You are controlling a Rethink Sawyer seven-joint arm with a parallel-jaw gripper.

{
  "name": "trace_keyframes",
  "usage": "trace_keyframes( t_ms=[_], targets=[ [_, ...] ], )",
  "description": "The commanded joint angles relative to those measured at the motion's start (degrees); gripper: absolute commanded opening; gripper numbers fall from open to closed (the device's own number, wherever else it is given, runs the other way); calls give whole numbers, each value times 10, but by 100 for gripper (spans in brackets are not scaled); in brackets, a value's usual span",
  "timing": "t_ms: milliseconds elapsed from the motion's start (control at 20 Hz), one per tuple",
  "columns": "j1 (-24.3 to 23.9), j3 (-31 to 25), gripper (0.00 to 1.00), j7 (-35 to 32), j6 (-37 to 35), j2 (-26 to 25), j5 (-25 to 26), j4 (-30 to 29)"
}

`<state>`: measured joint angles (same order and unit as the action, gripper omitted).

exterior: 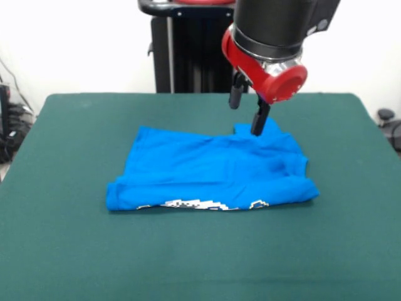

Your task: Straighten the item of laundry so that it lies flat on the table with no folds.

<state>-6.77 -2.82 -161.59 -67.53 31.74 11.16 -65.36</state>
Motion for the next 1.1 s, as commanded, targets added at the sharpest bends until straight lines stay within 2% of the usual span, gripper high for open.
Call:
trace_keyframes(
  t_ms=[50,800,900,1100],
  targets=[
    [-24,-46,100,105,201,53,35,-95],
    [-17,-41,100,88,201,50,49,-102],
    [-23,-46,100,95,186,32,50,-68],
    [-25,-47,100,89,199,40,46,-93]
  ],
)
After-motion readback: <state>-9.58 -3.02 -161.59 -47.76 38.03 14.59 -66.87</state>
